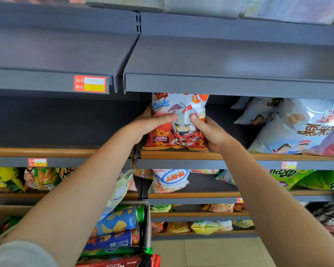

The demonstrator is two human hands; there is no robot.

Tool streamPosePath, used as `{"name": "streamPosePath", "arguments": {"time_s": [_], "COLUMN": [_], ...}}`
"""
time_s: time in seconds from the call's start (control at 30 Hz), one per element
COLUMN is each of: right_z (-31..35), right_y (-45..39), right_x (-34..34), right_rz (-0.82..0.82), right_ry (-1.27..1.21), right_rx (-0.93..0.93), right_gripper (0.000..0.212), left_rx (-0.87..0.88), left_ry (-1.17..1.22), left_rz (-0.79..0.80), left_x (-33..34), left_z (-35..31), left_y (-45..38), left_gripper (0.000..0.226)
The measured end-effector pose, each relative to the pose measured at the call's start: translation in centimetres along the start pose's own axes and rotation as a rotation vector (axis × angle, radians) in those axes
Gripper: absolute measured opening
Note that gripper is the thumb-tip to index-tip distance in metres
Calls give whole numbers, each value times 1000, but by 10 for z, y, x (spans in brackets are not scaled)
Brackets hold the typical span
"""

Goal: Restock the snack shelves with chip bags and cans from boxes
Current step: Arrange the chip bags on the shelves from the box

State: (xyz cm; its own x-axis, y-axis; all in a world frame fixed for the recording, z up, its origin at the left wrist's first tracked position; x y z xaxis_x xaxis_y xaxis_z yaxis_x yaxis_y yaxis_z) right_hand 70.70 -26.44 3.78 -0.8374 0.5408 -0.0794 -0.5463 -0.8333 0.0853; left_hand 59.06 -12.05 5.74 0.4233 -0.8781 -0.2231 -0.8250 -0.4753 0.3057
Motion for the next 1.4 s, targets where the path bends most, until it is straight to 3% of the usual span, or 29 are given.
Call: {"name": "streamPosePath", "arguments": {"time_s": [0.07, 0.2, 0.3, 0.5, 0.63, 0.7, 0.77, 0.87, 1.13, 1.3, 1.4], "right_z": [3, 9, 10, 18, 27, 36, 44, 41, 14, 17, 25], "right_y": [4, 14, 16, 12, 13, 11, 8, 5, 19, 29, 31], "right_x": [3, 9, 5, 0, 1, 0, 0, 2, 7, 17, 19], "right_rz": [40, 138, 114, 91, 96, 75, 59, 79, 134, 120, 117], "right_ry": [-11, 9, 126, 161, 25, -24, -29, 43, 89, 30, 10], "right_rx": [-3, 88, 168, 241, 117, -3, -92, -119, -110, -140, -163], "right_gripper": [113, 105, 89, 101, 68, 53, 65, 87, 96, 114, 99], "left_rx": [5, -75, -139, -172, -108, -1, 125, 184, 138, 177, 101], "left_ry": [14, 46, 27, 90, 138, 182, 222, 119, -132, 81, 221], "left_rz": [40, 136, 181, 109, 74, 21, -10, 32, 83, 107, 89], "left_x": [-1, -2, 0, -1, 0, -3, -9, -12, -17, -20, -23], "left_z": [1, -1, -2, -9, -11, -15, -22, -21, 4, 20, 16], "left_y": [3, 9, 13, 12, 10, 10, 10, 9, 12, 21, 16], "left_gripper": [87, 112, 82, 81, 66, 76, 98, 112, 133, 135, 107]}}
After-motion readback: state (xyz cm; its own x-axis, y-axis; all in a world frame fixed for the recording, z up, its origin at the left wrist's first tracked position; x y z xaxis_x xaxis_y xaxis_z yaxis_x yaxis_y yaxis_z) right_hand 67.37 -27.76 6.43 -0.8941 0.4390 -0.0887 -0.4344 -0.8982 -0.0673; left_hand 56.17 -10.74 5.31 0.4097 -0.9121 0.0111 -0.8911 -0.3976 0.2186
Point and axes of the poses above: each hand's wrist, its own y-axis away from the middle knuckle, its own x-axis out of the palm, z = x × y, the point moved 7 cm from there along -y, towards the middle knuckle, and after that the axes turned 5 degrees about -x, right-handed, at the moved point
